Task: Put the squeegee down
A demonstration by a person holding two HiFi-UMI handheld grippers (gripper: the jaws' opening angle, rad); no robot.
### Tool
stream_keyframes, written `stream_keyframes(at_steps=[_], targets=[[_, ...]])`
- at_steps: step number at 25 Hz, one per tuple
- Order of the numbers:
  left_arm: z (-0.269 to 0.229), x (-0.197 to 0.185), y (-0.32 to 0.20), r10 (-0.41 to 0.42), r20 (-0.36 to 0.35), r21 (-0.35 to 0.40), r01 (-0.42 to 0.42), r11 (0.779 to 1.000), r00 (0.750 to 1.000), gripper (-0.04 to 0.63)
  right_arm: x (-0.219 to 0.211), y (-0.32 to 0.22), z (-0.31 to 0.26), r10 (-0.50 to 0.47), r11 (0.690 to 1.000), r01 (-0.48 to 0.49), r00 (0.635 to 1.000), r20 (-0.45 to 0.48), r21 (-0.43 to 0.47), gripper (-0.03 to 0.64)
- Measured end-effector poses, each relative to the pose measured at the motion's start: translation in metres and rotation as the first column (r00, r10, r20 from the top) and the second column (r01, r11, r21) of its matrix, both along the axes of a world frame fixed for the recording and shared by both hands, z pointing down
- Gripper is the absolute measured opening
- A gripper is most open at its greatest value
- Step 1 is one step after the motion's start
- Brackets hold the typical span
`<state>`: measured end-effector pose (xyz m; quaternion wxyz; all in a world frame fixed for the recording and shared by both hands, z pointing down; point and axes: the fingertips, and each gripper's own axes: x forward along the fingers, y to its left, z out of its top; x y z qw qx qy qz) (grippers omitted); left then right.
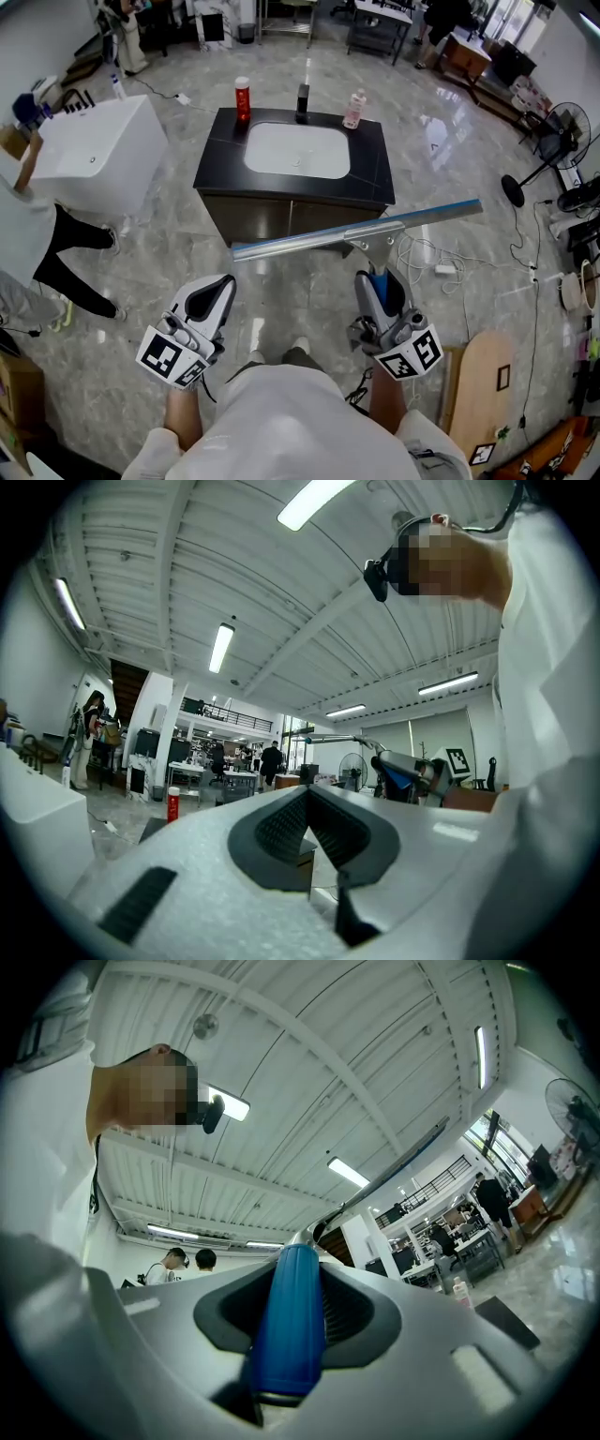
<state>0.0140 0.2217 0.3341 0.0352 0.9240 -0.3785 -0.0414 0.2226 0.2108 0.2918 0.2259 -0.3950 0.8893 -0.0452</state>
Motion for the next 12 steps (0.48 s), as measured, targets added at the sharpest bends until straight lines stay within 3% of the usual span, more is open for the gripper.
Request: stream_keyframes(at_steps=[12], targets=[[0.018, 0.033, -0.029, -0.079, 0.039, -0.03, 0.081, 0.996, 0.996, -0.002, 0.034, -0.039, 0.024, -0.051, 0.998, 0.05, 0.999, -0.005, -0.033, 0.146]])
